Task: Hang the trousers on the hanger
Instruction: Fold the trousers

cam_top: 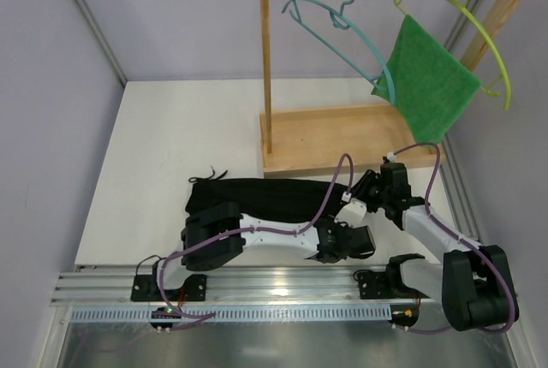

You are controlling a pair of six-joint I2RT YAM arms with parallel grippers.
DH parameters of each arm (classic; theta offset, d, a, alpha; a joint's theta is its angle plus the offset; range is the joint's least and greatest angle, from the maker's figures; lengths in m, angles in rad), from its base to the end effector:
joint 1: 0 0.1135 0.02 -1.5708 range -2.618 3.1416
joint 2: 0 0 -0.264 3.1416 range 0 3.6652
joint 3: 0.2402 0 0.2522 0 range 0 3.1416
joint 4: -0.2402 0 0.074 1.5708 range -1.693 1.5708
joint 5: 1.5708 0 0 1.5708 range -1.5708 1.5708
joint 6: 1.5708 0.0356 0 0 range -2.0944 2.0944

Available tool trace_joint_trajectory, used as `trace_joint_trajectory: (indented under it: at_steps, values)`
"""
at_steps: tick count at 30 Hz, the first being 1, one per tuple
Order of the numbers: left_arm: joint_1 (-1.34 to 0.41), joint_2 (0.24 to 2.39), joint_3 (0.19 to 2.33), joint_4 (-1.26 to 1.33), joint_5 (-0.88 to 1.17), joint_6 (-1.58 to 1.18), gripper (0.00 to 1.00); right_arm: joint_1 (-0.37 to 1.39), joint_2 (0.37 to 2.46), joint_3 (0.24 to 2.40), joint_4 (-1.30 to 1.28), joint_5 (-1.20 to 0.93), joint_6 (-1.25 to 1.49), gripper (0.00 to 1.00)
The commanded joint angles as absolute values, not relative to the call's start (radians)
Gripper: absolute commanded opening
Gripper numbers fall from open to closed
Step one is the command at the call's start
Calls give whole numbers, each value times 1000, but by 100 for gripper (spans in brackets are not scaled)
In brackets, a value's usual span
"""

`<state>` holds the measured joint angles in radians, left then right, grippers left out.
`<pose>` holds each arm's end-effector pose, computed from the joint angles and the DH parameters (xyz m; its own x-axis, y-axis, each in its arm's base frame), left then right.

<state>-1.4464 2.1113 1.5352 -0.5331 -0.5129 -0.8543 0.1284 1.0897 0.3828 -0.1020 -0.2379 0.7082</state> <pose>0.0720 -0.4352 0.1627 -0.7045 0.3384 -0.6238 0.4662 0.8834 -0.0473 0.1953 0.0337 0.1555 -0.7309 0.5430 -0.4134 0.2497 0.7765 0.5785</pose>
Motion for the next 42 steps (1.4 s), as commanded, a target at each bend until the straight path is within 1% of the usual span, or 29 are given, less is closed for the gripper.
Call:
trace_joint_trajectory:
  at_steps: [1,5,8,9,13,14,23,27,29,33,34,36,37,38,39,42]
  values:
    - [-1456,2028,1458,-545,-520,-907,0,124,1108,357,-23,-239,704,38]
    - [-1456,1982,1404,-522,-506,-928,0,121,1129,351,28,-229,712,35]
    - [-1471,1968,1384,-514,-503,-943,0,118,1143,371,37,-193,700,22]
    - [-1473,1965,1381,-512,-503,-949,0,117,1150,388,40,-189,698,19]
    - [-1486,1967,1374,-522,-509,-969,0,114,1189,417,46,-202,686,11]
    - [-1488,1967,1374,-523,-514,-973,0,114,1199,419,49,-201,684,8]
    - [-1517,1922,1327,-520,-529,-997,0,100,1256,452,32,-121,611,6]
    - [-1534,1914,1315,-531,-541,-1017,0,101,1299,463,47,-121,617,5]
    - [-1532,1917,1313,-535,-540,-1023,0,100,1299,459,69,-162,617,7]
    - [-1532,1931,1319,-538,-548,-1034,0,100,1253,413,55,-247,620,16]
    - [-1532,1934,1322,-537,-551,-1032,0,101,1208,405,37,-248,620,25]
    - [-1531,1948,1341,-545,-555,-1032,0,101,1158,387,-46,-235,644,35]
    - [-1531,1956,1350,-551,-555,-1032,0,101,1107,382,-67,-235,650,43]
    - [-1531,1960,1357,-555,-557,-1031,0,100,1085,376,-108,-238,661,46]
    - [-1529,1970,1365,-560,-557,-1031,0,100,1059,367,-129,-247,682,47]
    - [-1529,1974,1367,-552,-557,-1034,0,103,973,330,-146,-313,724,48]
